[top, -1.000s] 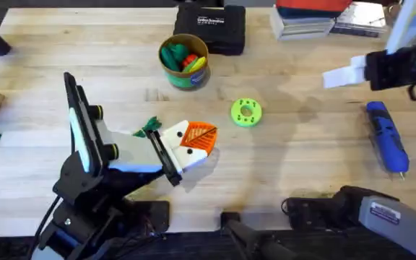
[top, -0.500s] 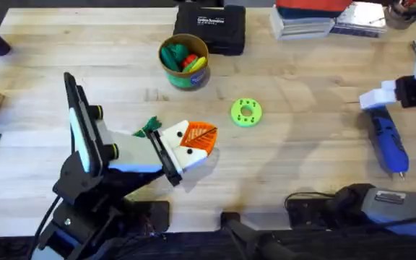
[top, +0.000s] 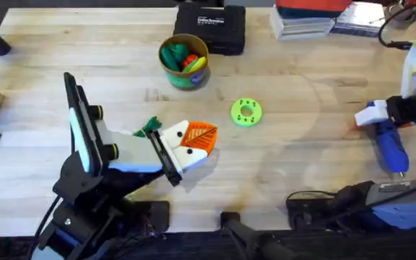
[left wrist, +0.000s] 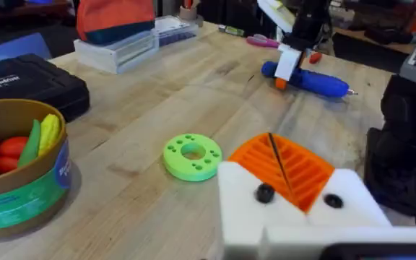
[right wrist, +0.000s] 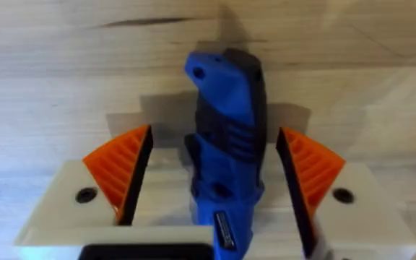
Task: Pick up the gripper from the table and insert it into the empty holder that is missing its gripper. Then pick up a screw, insert it into the mounting hole, and use the screwdriver to tighten it. Finally, clean up the table by picking up the vegetable and placing it into the bucket.
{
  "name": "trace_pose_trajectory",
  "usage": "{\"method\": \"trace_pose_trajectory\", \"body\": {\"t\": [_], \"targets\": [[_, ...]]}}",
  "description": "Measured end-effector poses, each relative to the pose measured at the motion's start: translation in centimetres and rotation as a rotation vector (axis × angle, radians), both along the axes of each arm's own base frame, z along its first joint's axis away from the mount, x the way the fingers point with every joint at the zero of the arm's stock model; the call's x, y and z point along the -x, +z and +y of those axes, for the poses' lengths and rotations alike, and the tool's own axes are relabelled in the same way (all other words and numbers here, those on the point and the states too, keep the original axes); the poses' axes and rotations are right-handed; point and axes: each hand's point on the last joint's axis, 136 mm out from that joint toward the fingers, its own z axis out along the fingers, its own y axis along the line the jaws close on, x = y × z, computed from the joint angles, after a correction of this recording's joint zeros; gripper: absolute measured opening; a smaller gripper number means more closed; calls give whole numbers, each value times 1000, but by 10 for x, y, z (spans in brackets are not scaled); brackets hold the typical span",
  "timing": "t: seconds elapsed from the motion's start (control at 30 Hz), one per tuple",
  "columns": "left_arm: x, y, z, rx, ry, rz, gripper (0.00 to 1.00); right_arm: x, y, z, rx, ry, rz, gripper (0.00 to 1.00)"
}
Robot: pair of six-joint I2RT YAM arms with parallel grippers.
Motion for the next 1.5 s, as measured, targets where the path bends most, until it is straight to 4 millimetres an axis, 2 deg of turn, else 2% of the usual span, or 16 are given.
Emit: {"method": "trace_pose_trajectory", "body": {"t": [0.13, 0.17, 0.27, 0.33, 0.37, 0.4, 0.43, 0.6, 0.73, 0.83, 0.9, 1.03, 1.07, 1.27, 1.4, 1.5], "targets": [[0, 0, 0, 0, 0, 0, 23, -3, -7, 0, -12, 5, -2, 992], [0, 0, 0, 0, 0, 0, 23, -5, -7, -1, -9, 11, -7, 900], [0, 0, 0, 0, 0, 0, 23, -5, -6, -3, -5, 17, -12, 745], [0, 0, 0, 0, 0, 0, 21, -7, -6, -4, 1, 21, -18, 577], [0, 0, 0, 0, 0, 0, 21, -8, -7, -5, 4, 32, -22, 214], [0, 0, 0, 0, 0, 0, 21, -8, -7, -4, 0, 32, -22, 70], [0, 0, 0, 0, 0, 0, 21, -8, -8, -4, -4, 29, -20, 33], [0, 0, 0, 0, 0, 0, 21, -9, -8, -1, -5, 39, -15, 28], [0, 0, 0, 0, 0, 0, 17, -15, -4, 10, 0, 79, -21, 28], [0, 0, 0, 0, 0, 0, 15, -25, 9, 20, 21, 123, -59, 28], [0, 0, 0, 0, 0, 0, 11, -34, 24, 28, 48, 148, -105, 28], [0, 0, 0, 0, 0, 0, 12, -49, 65, 45, 113, 169, -229, 28], [0, 0, 0, 0, 0, 0, 12, -55, 99, 56, 161, 155, -342, 28], [0, 0, 0, 0, 0, 0, 11, -53, 176, 73, 214, 86, -634, 28], [0, 0, 0, 0, 0, 0, 11, -50, 228, 102, 171, 102, -866, 28], [0, 0, 0, 0, 0, 0, 11, -47, 260, 133, 104, 160, -1009, 28]]}}
